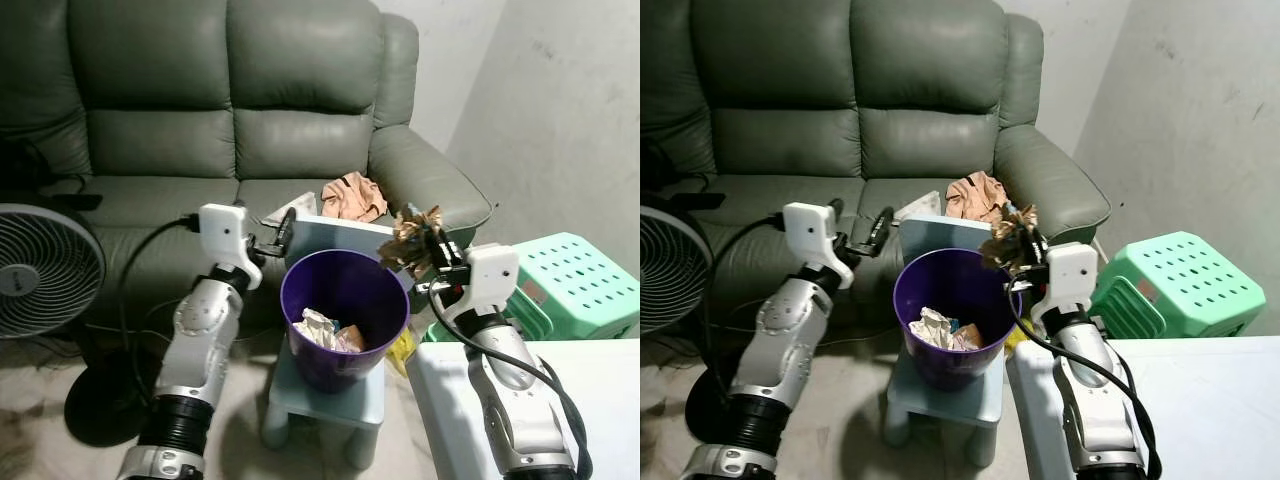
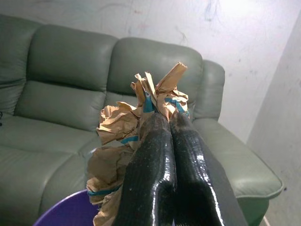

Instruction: Picking trash to rubbish bin

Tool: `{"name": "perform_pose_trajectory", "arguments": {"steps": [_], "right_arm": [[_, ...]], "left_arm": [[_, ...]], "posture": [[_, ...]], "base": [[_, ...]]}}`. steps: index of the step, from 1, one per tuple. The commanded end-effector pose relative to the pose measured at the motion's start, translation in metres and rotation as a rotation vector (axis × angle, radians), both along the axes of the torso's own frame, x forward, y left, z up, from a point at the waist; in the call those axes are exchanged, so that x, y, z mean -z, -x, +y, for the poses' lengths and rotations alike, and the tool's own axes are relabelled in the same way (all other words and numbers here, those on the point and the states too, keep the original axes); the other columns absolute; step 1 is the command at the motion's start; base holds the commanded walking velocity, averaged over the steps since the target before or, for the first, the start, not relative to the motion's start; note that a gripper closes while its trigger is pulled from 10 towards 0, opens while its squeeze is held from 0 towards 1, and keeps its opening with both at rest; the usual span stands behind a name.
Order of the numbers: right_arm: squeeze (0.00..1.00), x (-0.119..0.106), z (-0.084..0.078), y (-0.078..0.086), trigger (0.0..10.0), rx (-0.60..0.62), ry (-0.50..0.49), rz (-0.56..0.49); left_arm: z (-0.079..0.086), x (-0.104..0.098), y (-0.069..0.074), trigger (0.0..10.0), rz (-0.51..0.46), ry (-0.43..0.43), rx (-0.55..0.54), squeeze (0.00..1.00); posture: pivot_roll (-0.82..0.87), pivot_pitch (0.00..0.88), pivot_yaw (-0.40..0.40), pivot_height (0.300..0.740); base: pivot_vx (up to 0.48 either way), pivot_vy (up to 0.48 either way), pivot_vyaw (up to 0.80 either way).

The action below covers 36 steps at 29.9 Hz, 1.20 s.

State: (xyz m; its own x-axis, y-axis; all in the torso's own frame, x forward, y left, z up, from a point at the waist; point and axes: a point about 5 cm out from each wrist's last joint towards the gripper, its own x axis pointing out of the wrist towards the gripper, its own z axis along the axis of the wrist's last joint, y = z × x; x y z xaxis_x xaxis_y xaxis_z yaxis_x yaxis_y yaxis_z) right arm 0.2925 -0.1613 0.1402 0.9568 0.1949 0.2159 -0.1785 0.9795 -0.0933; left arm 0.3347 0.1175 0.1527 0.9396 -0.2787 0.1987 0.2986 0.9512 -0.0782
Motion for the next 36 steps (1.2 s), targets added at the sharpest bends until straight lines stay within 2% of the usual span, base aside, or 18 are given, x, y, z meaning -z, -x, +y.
{"name": "perform_pose_trajectory", "arguments": {"steps": [1, 13, 16, 22, 29, 36], "right_arm": [[0.00, -0.004, -0.001, 0.000, 10.0, -0.001, -0.006, -0.019], [0.00, -0.004, -0.001, 0.001, 10.0, -0.009, 0.001, -0.016], [0.00, -0.003, -0.001, 0.002, 10.0, -0.010, 0.003, -0.013], [0.00, -0.003, -0.002, 0.002, 10.0, -0.011, 0.016, -0.007], [0.00, -0.002, -0.002, 0.002, 10.0, -0.009, 0.031, 0.003], [0.00, 0.002, 0.000, 0.000, 10.0, -0.012, 0.043, 0.034]], "left_arm": [[-0.003, -0.002, -0.001, 10.0, 0.000, -0.007, 0.012, 0.00], [-0.003, 0.000, -0.001, 10.0, 0.011, -0.001, 0.009, 0.00], [-0.002, 0.002, -0.001, 10.0, 0.021, -0.023, -0.018, 0.00], [-0.003, 0.002, -0.001, 10.0, 0.032, 0.003, -0.022, 0.00], [-0.003, 0.001, 0.001, 10.0, 0.021, -0.007, -0.016, 0.00], [-0.018, 0.006, 0.014, 10.0, 0.004, -0.030, 0.048, 0.00]], "posture": [[-0.03, 0.000, -0.069, 0.740], [-0.03, 0.000, -0.074, 0.740], [-0.03, 0.000, -0.076, 0.740], [-0.03, 0.000, -0.079, 0.740], [-0.02, 0.000, -0.085, 0.740], [-0.02, 0.000, -0.098, 0.740]], "base": [[0.000, 0.480, 0.00], [0.000, 0.472, 0.00], [0.000, 0.000, 0.00], [0.000, 0.000, 0.00], [0.000, 0.000, 0.00], [0.000, 0.000, 0.00]]}}
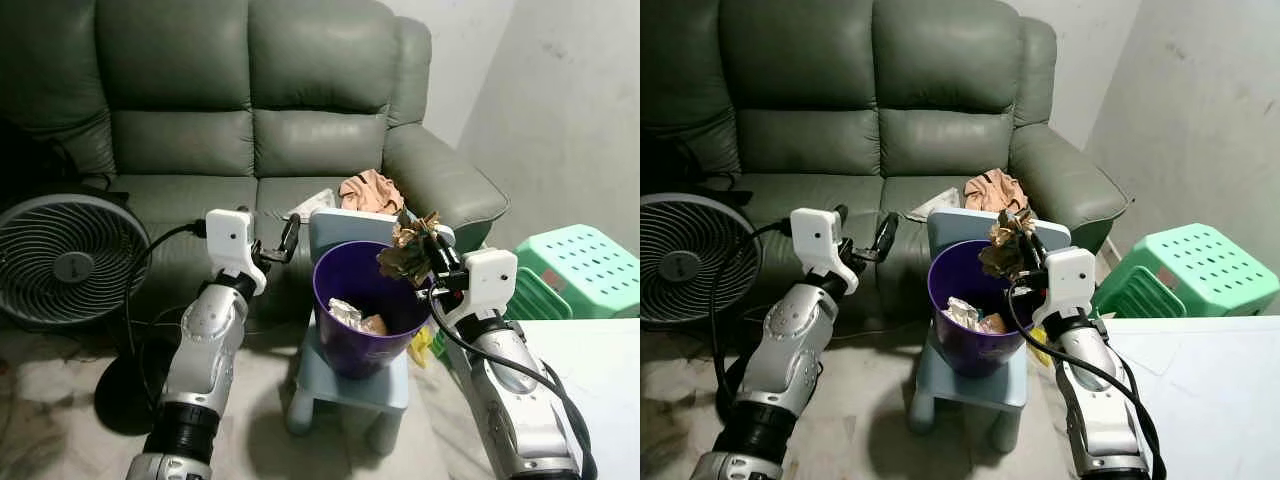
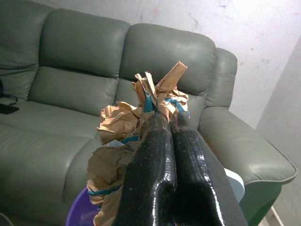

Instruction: Picking trash to rubbish bin

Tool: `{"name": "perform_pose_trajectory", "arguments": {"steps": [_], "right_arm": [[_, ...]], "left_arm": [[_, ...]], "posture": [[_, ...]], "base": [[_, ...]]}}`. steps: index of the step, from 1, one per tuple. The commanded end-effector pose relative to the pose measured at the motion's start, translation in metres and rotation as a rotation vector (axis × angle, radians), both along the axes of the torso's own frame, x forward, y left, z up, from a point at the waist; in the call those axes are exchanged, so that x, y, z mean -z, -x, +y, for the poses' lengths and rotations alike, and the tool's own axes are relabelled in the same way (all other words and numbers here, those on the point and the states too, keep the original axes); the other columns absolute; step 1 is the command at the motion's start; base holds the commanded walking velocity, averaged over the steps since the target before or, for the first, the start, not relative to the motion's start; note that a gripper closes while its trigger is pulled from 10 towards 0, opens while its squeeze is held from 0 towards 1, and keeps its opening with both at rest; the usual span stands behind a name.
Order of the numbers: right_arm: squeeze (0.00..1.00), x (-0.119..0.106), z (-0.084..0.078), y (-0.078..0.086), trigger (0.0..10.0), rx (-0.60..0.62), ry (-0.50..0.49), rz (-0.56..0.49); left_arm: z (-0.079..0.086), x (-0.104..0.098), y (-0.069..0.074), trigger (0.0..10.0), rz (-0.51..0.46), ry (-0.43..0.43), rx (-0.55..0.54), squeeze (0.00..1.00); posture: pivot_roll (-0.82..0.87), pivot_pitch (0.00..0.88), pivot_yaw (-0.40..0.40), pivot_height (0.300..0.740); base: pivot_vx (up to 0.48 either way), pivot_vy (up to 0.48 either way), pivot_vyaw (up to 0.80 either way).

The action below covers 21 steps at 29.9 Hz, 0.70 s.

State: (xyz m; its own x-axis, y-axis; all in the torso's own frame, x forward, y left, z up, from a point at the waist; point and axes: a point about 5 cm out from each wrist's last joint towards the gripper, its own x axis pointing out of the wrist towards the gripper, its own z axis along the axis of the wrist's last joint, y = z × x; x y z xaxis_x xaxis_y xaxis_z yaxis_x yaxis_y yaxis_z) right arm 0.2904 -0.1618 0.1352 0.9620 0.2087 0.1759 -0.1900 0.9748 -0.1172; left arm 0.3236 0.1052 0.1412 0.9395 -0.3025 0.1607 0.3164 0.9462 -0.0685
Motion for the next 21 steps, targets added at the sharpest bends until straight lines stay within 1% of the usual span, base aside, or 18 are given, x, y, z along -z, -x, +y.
{"name": "perform_pose_trajectory", "arguments": {"steps": [1, 3, 5, 8, 9, 11, 12, 15, 16, 18, 20, 21], "right_arm": [[0.00, -0.003, 0.000, -0.003, 10.0, -0.008, 0.012, 0.001], [0.00, -0.001, 0.000, -0.008, 10.0, -0.005, 0.018, 0.034], [0.00, -0.001, 0.000, -0.013, 10.0, -0.007, 0.030, 0.046], [0.00, -0.003, 0.000, -0.024, 10.0, -0.005, 0.046, 0.066], [0.00, -0.003, -0.001, -0.029, 10.0, 0.004, 0.047, 0.083], [0.00, -0.004, -0.001, -0.033, 10.0, -0.004, 0.041, 0.096], [0.00, -0.004, 0.000, -0.039, 10.0, -0.008, 0.054, 0.122], [0.00, -0.004, -0.001, -0.042, 10.0, -0.013, 0.061, 0.138], [0.00, -0.004, 0.001, -0.049, 10.0, -0.020, 0.046, 0.168], [0.00, -0.004, 0.003, -0.053, 10.0, -0.023, 0.037, 0.179], [0.00, -0.002, 0.005, -0.055, 10.0, -0.032, 0.027, 0.203], [0.00, -0.002, 0.008, -0.057, 10.0, -0.045, 0.030, 0.214]], "left_arm": [[-0.008, -0.006, 0.005, 10.0, -0.033, -0.004, 0.036, 0.00], [-0.016, -0.004, 0.011, 10.0, -0.031, 0.013, 0.061, 0.00], [-0.022, -0.003, 0.017, 10.0, -0.029, 0.026, 0.071, 0.00], [-0.032, 0.000, 0.028, 10.0, -0.024, 0.036, 0.083, 0.00], [-0.037, 0.002, 0.034, 10.0, -0.019, 0.035, 0.090, 0.00], [-0.041, 0.004, 0.041, 10.0, -0.016, 0.034, 0.096, 0.00], [-0.046, 0.006, 0.049, 10.0, -0.014, 0.035, 0.101, 0.00], [-0.051, 0.005, 0.057, 10.0, -0.013, 0.036, 0.104, 0.00], [-0.055, 0.008, 0.068, 10.0, -0.010, 0.013, 0.110, 0.00], [-0.057, 0.009, 0.074, 10.0, 0.000, 0.010, 0.111, 0.00], [-0.058, 0.010, 0.079, 10.0, 0.013, 0.024, 0.102, 0.00], [-0.058, 0.011, 0.084, 10.0, 0.017, 0.024, 0.097, 0.00]], "posture": [[-0.01, 0.000, -0.100, 0.740], [-0.01, 0.000, -0.112, 0.740], [0.00, 0.000, -0.126, 0.740], [0.01, 0.020, -0.146, 0.740], [0.02, 0.033, -0.156, 0.740], [0.02, 0.050, -0.171, 0.740], [0.03, 0.069, -0.183, 0.740], [0.05, 0.091, -0.201, 0.740], [0.07, 0.126, -0.226, 0.740], [0.07, 0.126, -0.226, 0.740], [0.08, 0.152, -0.243, 0.740], [0.09, 0.170, -0.256, 0.740]], "base": [[0.000, 0.000, 0.00], [0.000, 0.000, 0.00], [0.000, 0.000, 0.00], [0.000, 0.000, 0.00], [0.000, 0.000, 0.00], [0.000, 0.000, 0.00], [0.000, 0.000, 0.00], [0.000, 0.000, 0.00], [0.000, 0.000, 0.00], [0.000, 0.000, 0.00], [0.000, 0.000, 0.00], [0.000, 0.000, 0.00]]}}
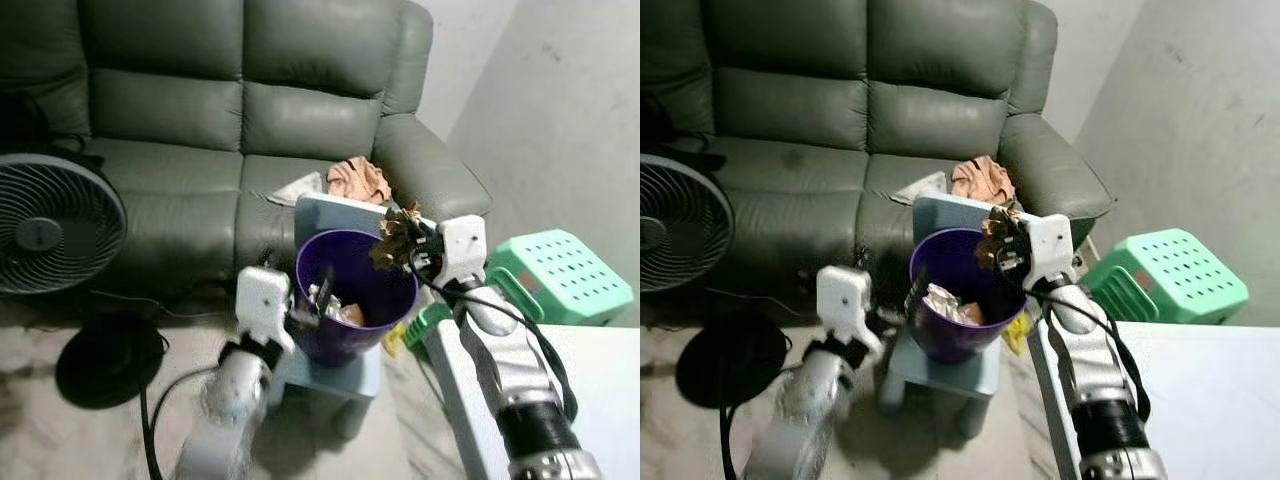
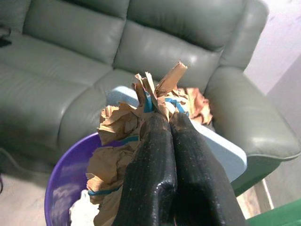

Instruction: Picking trash to rubbish bin

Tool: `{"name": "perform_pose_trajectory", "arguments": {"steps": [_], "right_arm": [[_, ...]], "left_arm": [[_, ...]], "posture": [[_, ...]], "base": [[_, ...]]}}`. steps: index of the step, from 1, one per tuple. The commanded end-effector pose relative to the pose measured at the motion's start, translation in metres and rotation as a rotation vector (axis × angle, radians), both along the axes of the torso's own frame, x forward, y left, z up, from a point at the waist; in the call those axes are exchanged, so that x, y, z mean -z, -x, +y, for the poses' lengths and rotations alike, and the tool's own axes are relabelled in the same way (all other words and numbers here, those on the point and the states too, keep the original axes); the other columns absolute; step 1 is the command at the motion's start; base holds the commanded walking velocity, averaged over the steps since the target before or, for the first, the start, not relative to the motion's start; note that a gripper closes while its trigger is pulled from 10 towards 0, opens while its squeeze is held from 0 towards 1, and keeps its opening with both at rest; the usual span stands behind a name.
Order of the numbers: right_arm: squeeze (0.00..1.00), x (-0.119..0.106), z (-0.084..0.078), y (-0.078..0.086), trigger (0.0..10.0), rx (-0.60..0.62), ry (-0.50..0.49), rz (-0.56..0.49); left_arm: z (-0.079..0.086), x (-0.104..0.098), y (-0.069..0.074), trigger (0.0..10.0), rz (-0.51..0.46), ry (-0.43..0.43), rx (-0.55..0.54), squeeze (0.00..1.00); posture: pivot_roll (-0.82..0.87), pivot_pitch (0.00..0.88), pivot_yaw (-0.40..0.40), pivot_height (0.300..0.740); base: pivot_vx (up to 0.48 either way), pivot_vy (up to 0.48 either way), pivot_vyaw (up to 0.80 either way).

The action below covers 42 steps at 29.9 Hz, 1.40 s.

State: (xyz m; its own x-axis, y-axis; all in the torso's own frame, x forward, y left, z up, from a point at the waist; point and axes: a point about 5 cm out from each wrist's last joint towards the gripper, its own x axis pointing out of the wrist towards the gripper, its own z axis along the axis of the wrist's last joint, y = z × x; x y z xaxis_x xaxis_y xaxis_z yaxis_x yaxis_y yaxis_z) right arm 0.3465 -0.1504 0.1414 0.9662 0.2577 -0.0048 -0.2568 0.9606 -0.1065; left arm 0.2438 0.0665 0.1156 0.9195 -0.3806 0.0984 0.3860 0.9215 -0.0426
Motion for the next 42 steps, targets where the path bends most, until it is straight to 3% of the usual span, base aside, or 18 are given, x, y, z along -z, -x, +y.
{"name": "perform_pose_trajectory", "arguments": {"steps": [1, 4, 7, 11, 14, 25, 33, 40, 42], "right_arm": [[0.00, 0.004, -0.003, -0.002, 10.0, 0.000, 0.003, 0.035], [0.00, 0.010, 0.011, -0.006, 10.0, -0.045, 0.014, 0.076], [0.00, 0.010, 0.015, -0.008, 10.0, -0.061, 0.015, 0.086], [0.00, 0.008, 0.023, -0.011, 10.0, -0.082, -0.022, 0.090], [0.00, 0.005, 0.042, -0.023, 10.0, -0.084, -0.085, 0.106], [0.00, -0.015, 0.041, -0.039, 10.0, 0.001, -0.181, 0.054], [0.00, -0.033, 0.031, -0.047, 10.0, 0.113, -0.257, -0.053], [0.00, -0.034, 0.032, -0.048, 10.0, 0.107, -0.266, -0.061], [0.05, -0.035, 0.032, -0.048, 10.0, 0.099, -0.274, -0.070]], "left_arm": [[-0.020, -0.015, 0.006, 10.0, -0.029, 0.070, 0.017, 0.00], [-0.020, -0.016, 0.015, 10.0, -0.021, 0.070, 0.002, 0.00], [-0.022, -0.018, 0.020, 10.0, -0.018, 0.068, 0.001, 0.00], [-0.024, -0.021, 0.026, 10.0, -0.013, 0.084, 0.002, 0.00], [-0.030, -0.023, 0.037, 10.0, 0.012, 0.124, 0.046, 0.00], [-0.038, -0.028, 0.047, 10.0, 0.049, 0.149, 0.085, 0.00], [-0.042, -0.030, 0.053, 10.0, 0.074, 0.161, 0.125, 0.00], [-0.042, -0.031, 0.054, 10.0, 0.078, 0.163, 0.126, 0.00], [-0.042, -0.031, 0.054, 10.0, 0.082, 0.167, 0.125, 0.00]], "posture": [[0.09, 0.170, -0.256, 0.740], [0.11, 0.209, -0.276, 0.740], [0.12, 0.220, -0.283, 0.740], [0.12, 0.240, -0.290, 0.740], [0.12, 0.259, -0.290, 0.740], [0.12, 0.286, -0.275, 0.740], [0.12, 0.294, -0.268, 0.740], [0.12, 0.296, -0.268, 0.740], [0.12, 0.296, -0.268, 0.740]], "base": [[0.000, 0.000, 0.00], [0.000, 0.000, 0.00], [0.000, 0.000, 0.00], [0.000, 0.000, 0.00], [0.000, 0.000, 0.00], [0.000, 0.000, 0.00], [0.000, 0.000, 0.00], [0.000, 0.000, 0.00], [0.000, 0.000, 0.00]]}}
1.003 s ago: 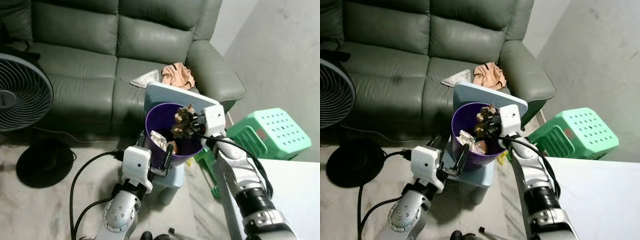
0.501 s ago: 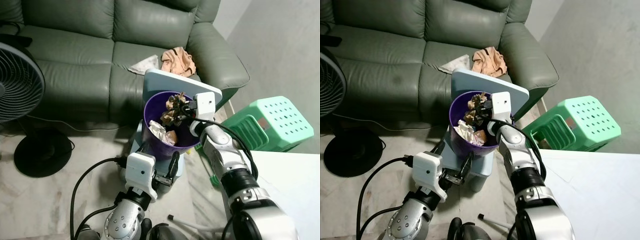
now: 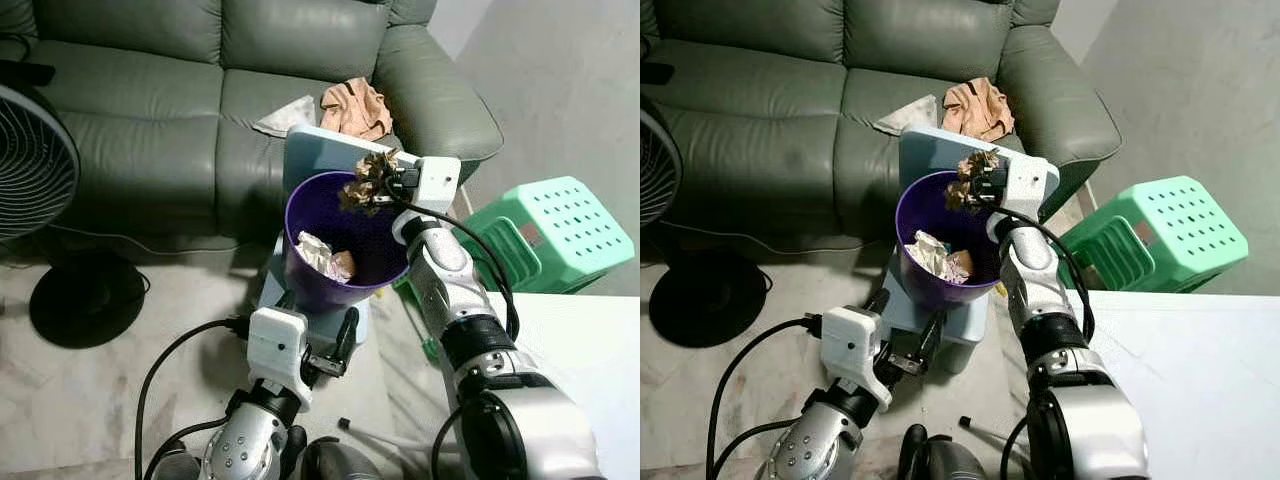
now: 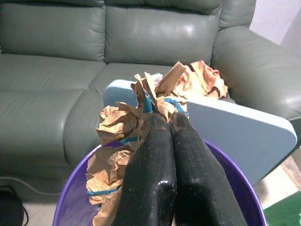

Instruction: Picking trash to rubbish bin

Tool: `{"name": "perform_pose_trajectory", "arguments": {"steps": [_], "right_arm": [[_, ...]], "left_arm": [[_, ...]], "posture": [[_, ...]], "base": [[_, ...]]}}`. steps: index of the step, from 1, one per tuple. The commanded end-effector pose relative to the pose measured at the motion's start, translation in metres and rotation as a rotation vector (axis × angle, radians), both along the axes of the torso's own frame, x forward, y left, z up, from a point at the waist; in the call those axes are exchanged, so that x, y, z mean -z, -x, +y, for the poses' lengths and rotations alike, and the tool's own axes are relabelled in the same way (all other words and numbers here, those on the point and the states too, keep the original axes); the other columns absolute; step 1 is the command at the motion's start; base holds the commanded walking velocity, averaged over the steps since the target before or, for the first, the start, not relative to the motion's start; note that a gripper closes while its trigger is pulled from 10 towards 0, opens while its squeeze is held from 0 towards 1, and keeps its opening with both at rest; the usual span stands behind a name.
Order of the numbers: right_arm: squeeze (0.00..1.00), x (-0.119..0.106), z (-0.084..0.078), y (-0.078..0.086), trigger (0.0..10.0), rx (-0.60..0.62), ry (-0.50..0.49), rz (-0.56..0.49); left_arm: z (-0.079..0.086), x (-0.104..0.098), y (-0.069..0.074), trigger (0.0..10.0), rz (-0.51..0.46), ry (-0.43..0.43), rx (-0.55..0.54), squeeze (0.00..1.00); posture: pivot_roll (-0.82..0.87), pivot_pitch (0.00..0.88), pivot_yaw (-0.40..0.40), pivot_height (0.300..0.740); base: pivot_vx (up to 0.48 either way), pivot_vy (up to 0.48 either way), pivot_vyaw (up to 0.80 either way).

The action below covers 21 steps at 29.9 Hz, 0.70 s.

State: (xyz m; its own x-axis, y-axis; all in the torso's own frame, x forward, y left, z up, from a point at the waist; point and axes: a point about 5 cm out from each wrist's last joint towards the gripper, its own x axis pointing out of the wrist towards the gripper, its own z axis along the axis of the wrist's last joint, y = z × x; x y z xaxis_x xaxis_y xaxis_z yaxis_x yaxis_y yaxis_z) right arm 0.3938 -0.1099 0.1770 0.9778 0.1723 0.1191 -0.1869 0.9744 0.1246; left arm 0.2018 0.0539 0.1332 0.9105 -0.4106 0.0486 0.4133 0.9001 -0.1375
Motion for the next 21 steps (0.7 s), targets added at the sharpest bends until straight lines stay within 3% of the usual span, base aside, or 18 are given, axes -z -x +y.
{"name": "perform_pose_trajectory", "arguments": {"steps": [1, 2, 9, 21], "right_arm": [[0.05, 0.0005, -0.0080, -0.0012, 10.0, 0.025, -0.022, 0.001], [1.00, 0.0003, -0.0072, -0.0009, 10.0, 0.010, -0.037, -0.001], [1.00, 0.0001, -0.0096, -0.0024, 10.0, 0.066, 0.018, 0.002], [1.00, -0.0074, -0.0062, -0.0032, 10.0, -0.011, -0.035, -0.036]], "left_arm": [[-0.0290, -0.0139, 0.0122, 10.0, -0.002, 0.104, 0.082, 0.00], [-0.0293, -0.0137, 0.0125, 10.0, -0.001, 0.106, 0.083, 0.00], [-0.0282, -0.0138, 0.0122, 10.0, 0.008, 0.109, 0.075, 0.00], [-0.0277, -0.0148, 0.0092, 10.0, 0.005, 0.119, 0.066, 0.00]], "posture": [[0.12, 0.296, -0.268, 0.740], [0.12, 0.296, -0.268, 0.740], [0.13, 0.301, -0.272, 0.740], [0.13, 0.293, -0.280, 0.740]], "base": [[0.000, 0.000, 0.00], [0.000, 0.000, 0.00], [0.000, 0.000, 0.00], [0.000, 0.000, 0.00]]}}
